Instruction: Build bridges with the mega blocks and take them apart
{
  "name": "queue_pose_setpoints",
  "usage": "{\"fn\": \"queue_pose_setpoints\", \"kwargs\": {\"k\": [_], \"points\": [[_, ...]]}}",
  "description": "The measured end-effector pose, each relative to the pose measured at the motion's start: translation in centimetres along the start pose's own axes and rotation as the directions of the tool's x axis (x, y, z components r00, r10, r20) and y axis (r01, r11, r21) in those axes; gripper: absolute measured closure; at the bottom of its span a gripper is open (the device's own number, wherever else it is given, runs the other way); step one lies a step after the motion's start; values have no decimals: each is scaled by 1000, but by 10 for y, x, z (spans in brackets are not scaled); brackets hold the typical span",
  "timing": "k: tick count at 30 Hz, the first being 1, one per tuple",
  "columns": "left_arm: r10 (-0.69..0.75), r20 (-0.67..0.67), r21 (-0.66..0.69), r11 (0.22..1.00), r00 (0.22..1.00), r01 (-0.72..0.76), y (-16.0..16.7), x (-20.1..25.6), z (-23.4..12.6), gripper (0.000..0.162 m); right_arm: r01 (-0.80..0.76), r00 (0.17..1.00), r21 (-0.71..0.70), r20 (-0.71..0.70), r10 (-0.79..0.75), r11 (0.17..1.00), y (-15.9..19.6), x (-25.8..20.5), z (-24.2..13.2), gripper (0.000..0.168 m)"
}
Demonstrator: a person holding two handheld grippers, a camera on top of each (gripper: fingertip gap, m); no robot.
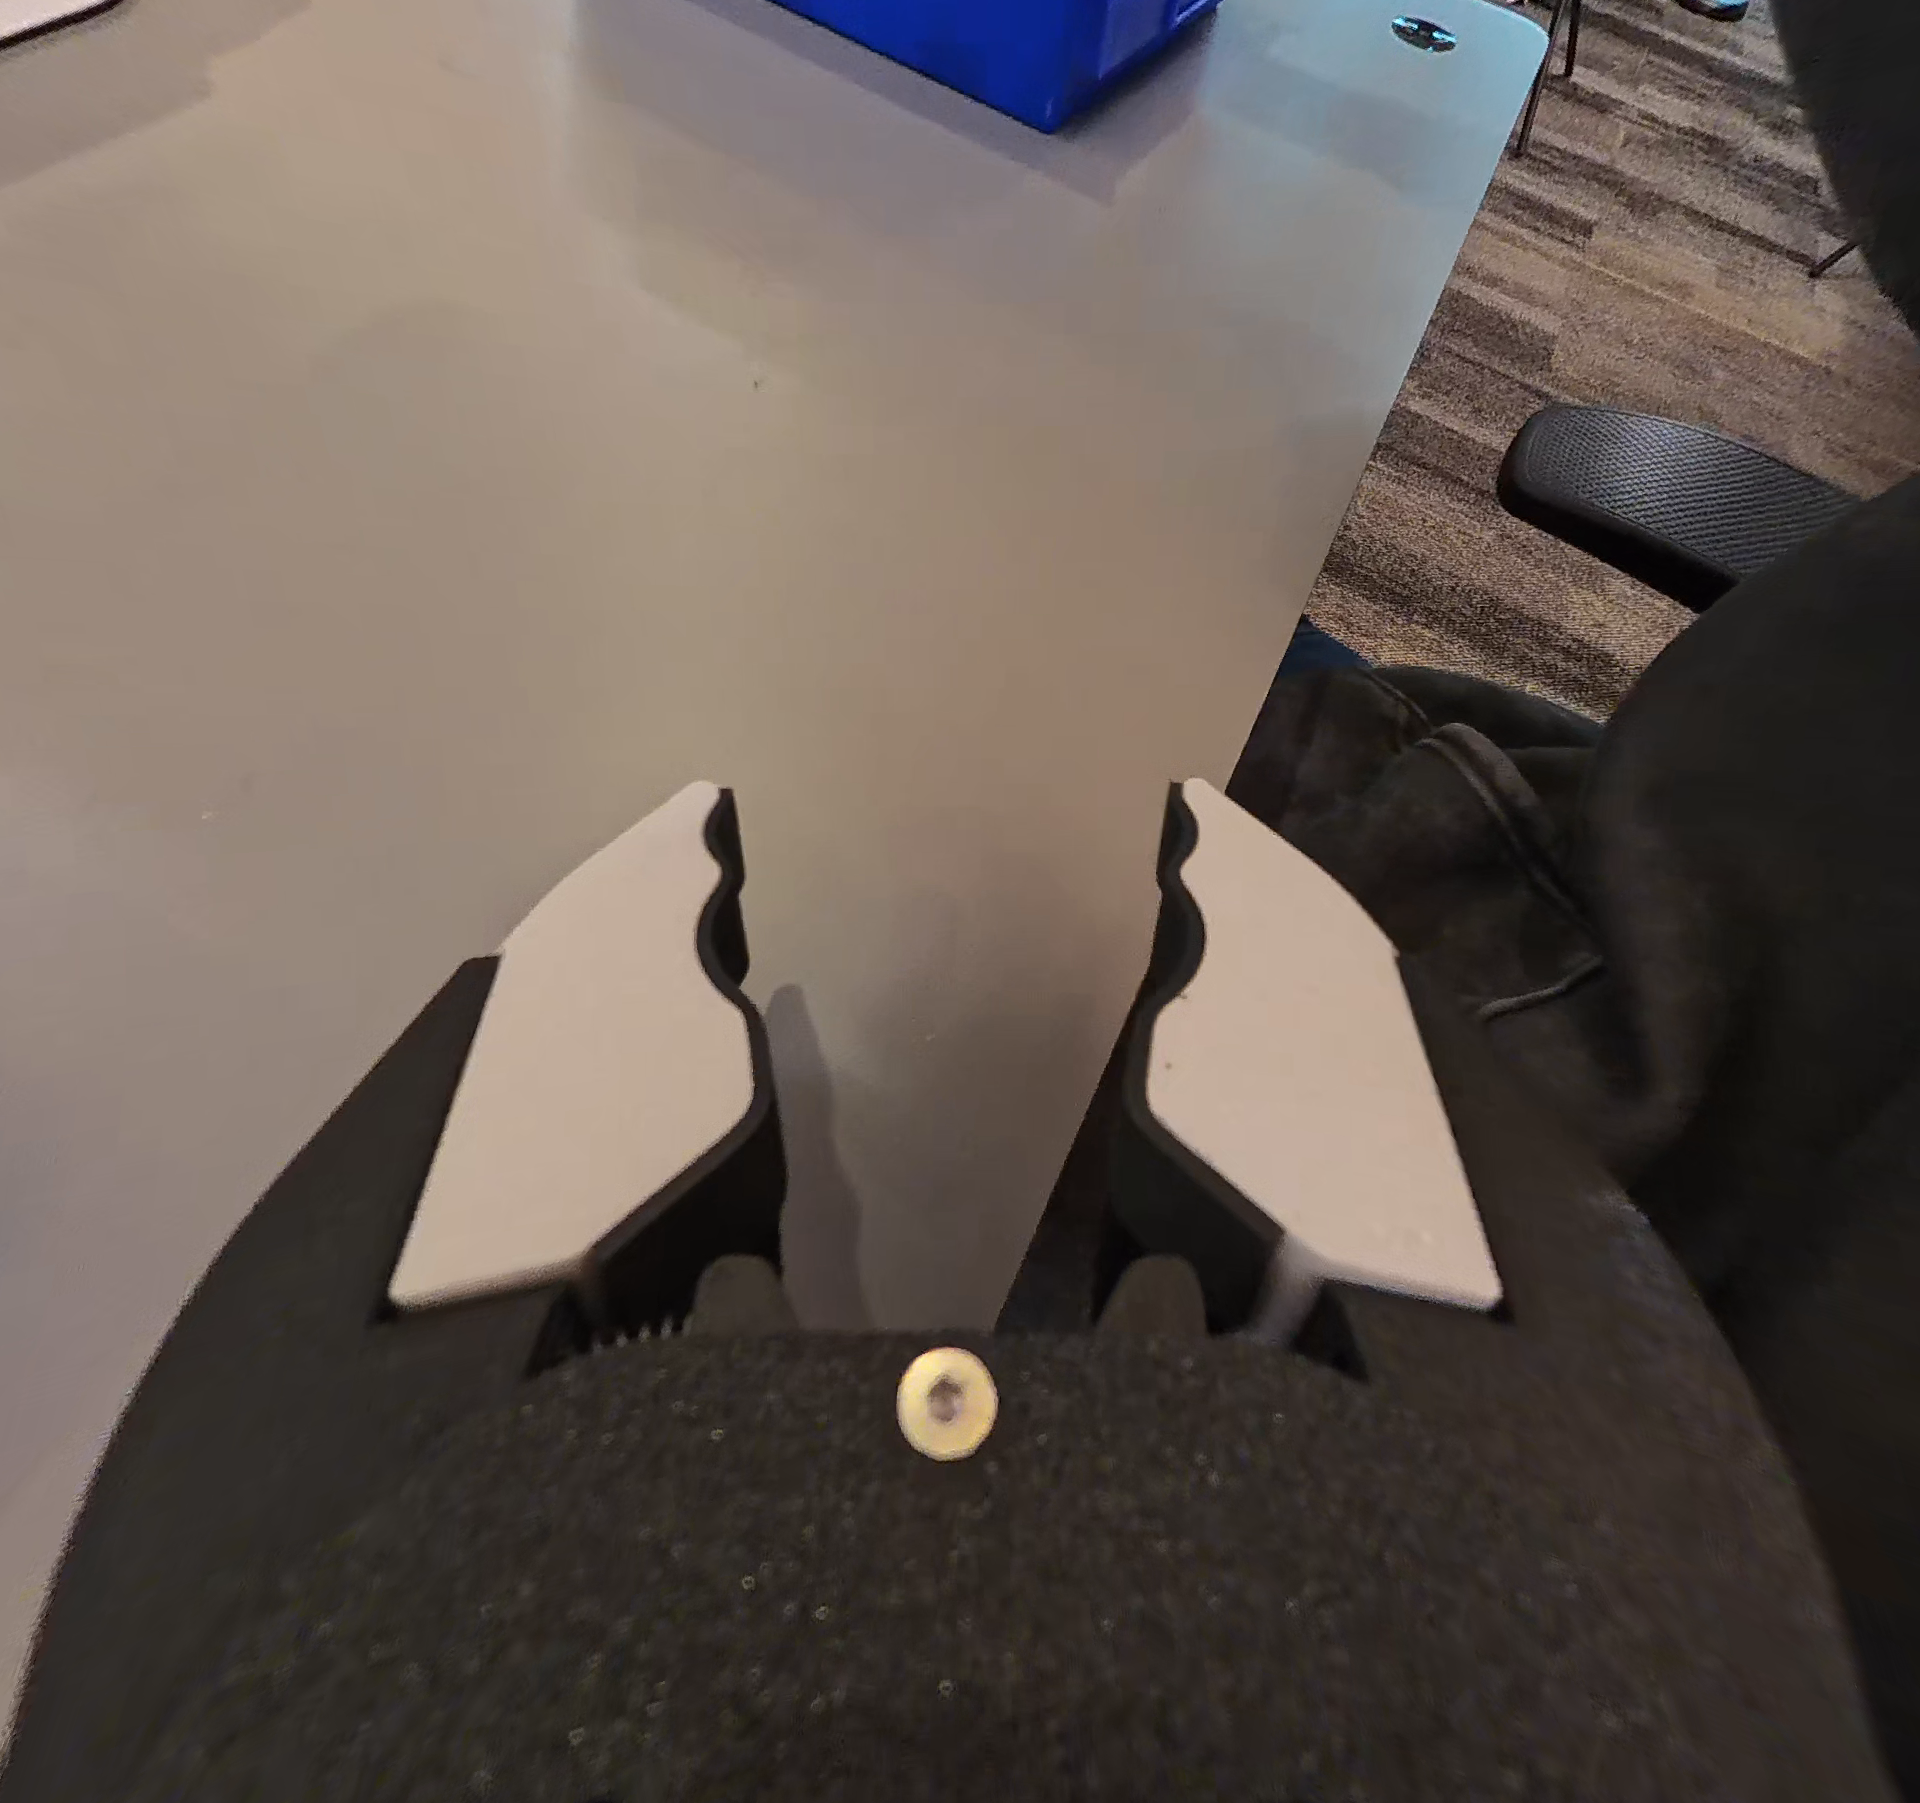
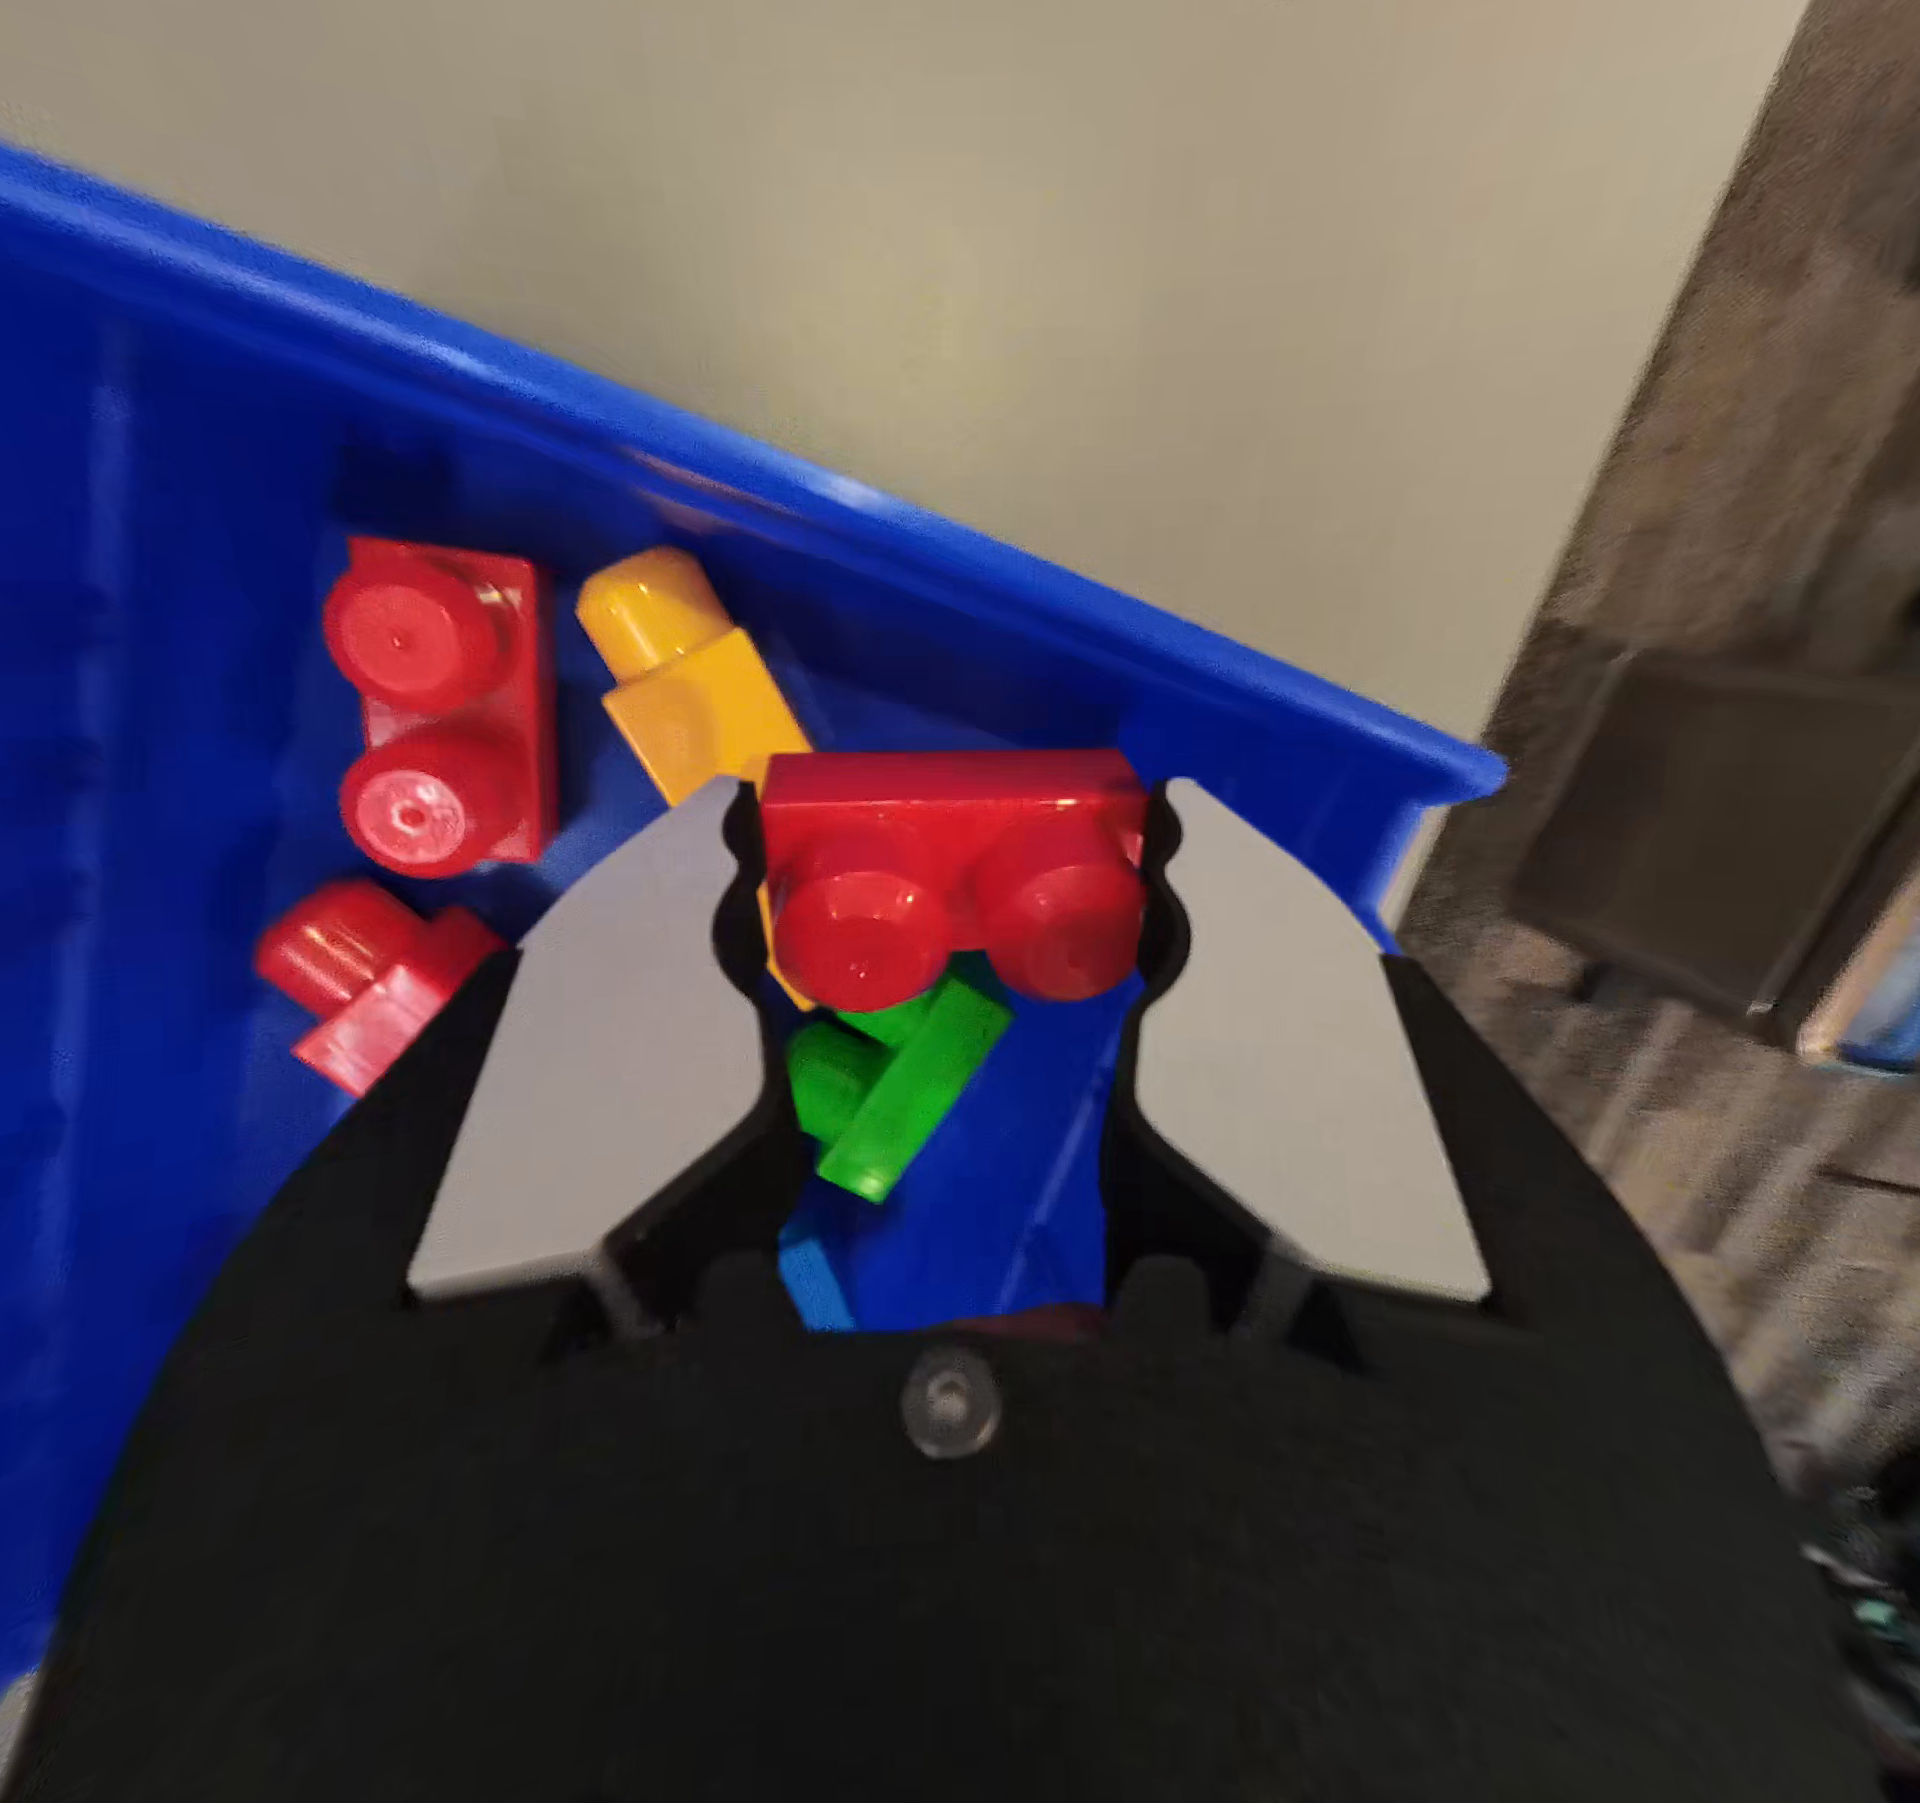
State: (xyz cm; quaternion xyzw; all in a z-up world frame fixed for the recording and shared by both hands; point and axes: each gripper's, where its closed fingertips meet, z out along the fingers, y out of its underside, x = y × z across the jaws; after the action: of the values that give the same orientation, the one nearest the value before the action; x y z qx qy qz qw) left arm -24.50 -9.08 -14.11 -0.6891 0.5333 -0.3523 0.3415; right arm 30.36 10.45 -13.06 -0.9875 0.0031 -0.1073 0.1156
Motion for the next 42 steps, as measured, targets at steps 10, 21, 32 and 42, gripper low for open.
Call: {"fn": "queue_pose_setpoints", "kwargs": {"k": [10, 21, 32, 42], "points": [[6, -15, -8, 1000, 1000, -6, 5, 4, -1, 85, -112, 987, 55, -107, 117, 992, 5, 17, 24, 97], [9, 104, 56, 998, 995, -14, -6, -15, -12, 85, -102, 943, 705, 294, -158, 702, 26, -160, -180, 101], [-129, 253, 152, 984, 959, 92, -12, -54, -35, 79, -230, 658, 703, 622, -425, 672, 155, -421, -141, 111], [-182, 356, 133, 981, 916, 143, -6, -83, -69, 81, -193, 661, 724, 595, -457, 662, 157, -422, -135, 113]]}}
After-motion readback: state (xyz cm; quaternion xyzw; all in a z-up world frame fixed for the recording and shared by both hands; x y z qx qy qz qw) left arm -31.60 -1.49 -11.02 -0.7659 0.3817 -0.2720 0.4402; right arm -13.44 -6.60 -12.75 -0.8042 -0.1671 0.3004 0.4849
